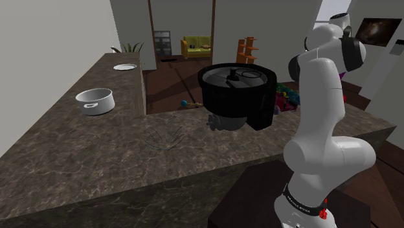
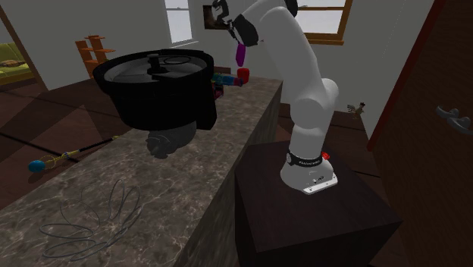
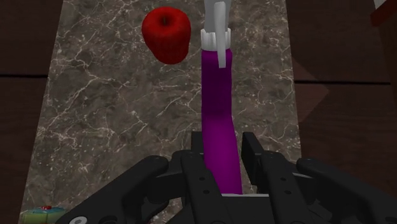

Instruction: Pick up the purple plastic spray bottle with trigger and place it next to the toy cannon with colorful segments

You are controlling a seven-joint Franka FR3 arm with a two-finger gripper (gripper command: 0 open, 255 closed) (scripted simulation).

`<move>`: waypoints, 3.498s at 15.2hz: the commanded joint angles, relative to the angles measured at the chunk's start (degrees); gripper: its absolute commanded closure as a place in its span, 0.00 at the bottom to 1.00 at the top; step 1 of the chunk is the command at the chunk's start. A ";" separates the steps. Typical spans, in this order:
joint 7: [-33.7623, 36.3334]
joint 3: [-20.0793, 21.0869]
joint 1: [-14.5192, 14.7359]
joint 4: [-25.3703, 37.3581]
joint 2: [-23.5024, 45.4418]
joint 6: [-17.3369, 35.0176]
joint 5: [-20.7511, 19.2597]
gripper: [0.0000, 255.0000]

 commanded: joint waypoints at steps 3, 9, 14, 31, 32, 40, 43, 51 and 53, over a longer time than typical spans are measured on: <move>0.21 0.06 0.87 -3.10 0.17 2.93 0.09 1.00; 0.56 0.32 1.95 -7.48 0.69 7.26 0.39 1.00; 0.80 0.78 2.45 -10.50 1.45 10.62 0.85 1.00; 1.30 3.74 2.09 -17.37 5.78 20.79 3.44 1.00; 1.32 3.97 2.00 -17.63 6.10 21.33 3.63 1.00; 1.49 5.96 1.01 -19.18 8.94 25.49 5.13 1.00; 1.57 6.77 0.55 -19.52 10.10 26.97 5.70 1.00; 1.72 7.24 0.26 -19.64 10.52 27.58 5.72 1.00; 1.66 7.05 0.60 -20.27 10.07 27.74 5.61 0.00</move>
